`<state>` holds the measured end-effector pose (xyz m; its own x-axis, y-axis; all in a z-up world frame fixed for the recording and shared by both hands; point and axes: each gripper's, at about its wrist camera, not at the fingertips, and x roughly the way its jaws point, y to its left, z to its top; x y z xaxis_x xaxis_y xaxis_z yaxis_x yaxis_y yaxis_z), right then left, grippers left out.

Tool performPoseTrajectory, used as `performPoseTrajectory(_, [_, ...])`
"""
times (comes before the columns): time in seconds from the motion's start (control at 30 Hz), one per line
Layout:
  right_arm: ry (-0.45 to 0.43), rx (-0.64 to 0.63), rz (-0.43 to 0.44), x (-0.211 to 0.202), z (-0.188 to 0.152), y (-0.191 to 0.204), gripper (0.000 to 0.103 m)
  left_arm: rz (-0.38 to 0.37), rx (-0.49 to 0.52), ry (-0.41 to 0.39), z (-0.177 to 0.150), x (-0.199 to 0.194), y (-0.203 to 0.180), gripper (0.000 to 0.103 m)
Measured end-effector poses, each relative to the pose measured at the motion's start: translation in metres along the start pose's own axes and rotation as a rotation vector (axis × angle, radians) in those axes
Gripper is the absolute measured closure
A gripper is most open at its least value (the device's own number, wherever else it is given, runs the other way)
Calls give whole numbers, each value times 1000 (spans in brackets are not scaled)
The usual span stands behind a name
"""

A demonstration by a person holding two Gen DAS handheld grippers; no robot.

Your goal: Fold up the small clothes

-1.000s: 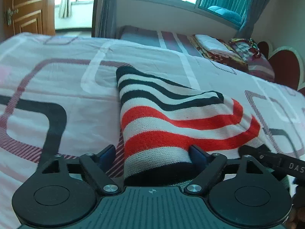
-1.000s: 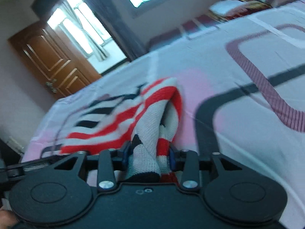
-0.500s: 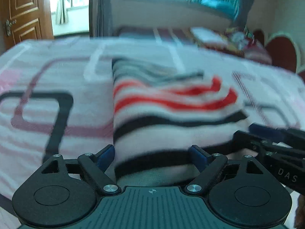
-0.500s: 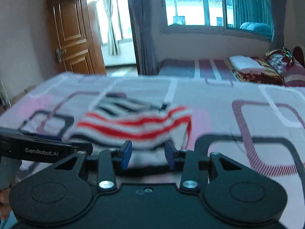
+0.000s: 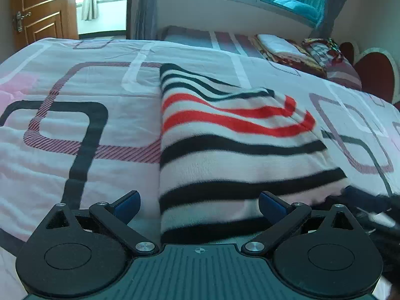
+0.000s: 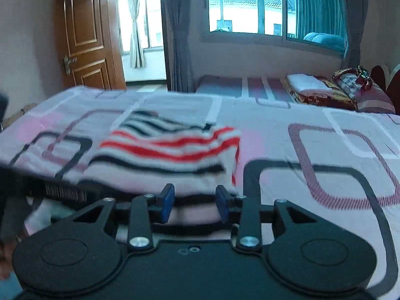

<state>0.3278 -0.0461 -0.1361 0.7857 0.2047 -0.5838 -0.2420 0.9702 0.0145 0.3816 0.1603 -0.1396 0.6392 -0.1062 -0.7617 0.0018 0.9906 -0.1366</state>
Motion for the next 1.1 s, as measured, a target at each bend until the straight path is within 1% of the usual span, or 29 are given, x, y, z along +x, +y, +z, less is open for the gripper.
performPoseTrajectory(0.07, [52, -12, -30, 7, -12, 0, 68, 12, 25, 29, -7, 7, -3, 3])
performPoseTrajectory(0.13, [107, 30, -43, 19, -24, -7, 68, 11, 29, 50, -14, 16, -3, 3])
performPoseTrajectory(0.23, [102, 66, -43, 20, -27, -12, 67, 6, 10, 52, -15, 15, 1, 3])
performPoseTrajectory(0.3, [108, 70, -42, 16, -23, -9, 67, 11, 27, 42, -15, 9, 0, 3])
performPoseTrajectory(0.43, [90, 106, -23, -2, -20, -7, 61, 5, 46, 34, -14, -2, -3, 3])
performPoseTrajectory(0.6, [87, 146, 8, -17, -22, -5, 54, 7, 65, 27, -19, -16, -8, 3])
performPoseTrajectory(0.63, [94, 143, 2, -18, -24, -3, 50, 5, 69, 32, -21, -17, -9, 3])
performPoseTrajectory(0.7, [123, 141, -12, -17, -28, -3, 49, 9, 68, 41, -24, -21, -9, 3])
performPoseTrajectory(0.73, [135, 152, -4, -19, -29, -4, 48, 13, 64, 46, -26, -24, -9, 3])
performPoseTrajectory(0.8, [156, 180, 33, -23, -31, -4, 42, 12, 57, 54, -29, -30, -9, 3])
performPoseTrajectory(0.83, [160, 187, 43, -24, -32, -4, 36, 17, 54, 57, -30, -33, -9, 3])
performPoseTrajectory(0.93, [171, 203, 59, -31, -33, -4, 31, 32, 36, 73, -32, -45, -9, 0])
performPoseTrajectory(0.97, [178, 212, 68, -32, -33, -5, 25, 38, 26, 71, -33, -50, -9, 0])
performPoseTrajectory(1.03, [189, 228, 83, -37, -32, -6, 24, 69, 8, 63, -35, -64, -11, 0])
performPoseTrajectory(1.1, [204, 249, 115, -43, -32, -8, 22, 64, 21, 37, -37, -79, -15, 0])
